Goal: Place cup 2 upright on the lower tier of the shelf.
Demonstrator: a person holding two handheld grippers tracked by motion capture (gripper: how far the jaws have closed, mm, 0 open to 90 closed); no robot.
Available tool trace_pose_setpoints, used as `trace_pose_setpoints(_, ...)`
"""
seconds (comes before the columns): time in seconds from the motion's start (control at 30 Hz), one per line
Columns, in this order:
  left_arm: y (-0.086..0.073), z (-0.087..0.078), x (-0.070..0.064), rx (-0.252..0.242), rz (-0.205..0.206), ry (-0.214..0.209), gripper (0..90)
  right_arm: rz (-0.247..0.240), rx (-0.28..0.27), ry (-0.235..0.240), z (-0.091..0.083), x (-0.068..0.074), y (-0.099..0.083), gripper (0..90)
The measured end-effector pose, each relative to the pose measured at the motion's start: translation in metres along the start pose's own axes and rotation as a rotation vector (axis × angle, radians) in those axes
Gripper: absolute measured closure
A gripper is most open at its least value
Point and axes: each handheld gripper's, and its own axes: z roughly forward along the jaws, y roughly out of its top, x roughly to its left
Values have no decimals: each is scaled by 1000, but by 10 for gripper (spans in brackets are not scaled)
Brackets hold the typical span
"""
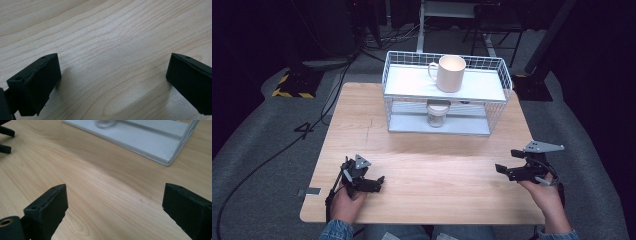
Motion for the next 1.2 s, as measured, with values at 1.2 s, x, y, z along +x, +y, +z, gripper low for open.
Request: trace_pose_setpoints(1.2,0,0,0,0,0,0,2,26,59,-88,50,-6,-66,59)
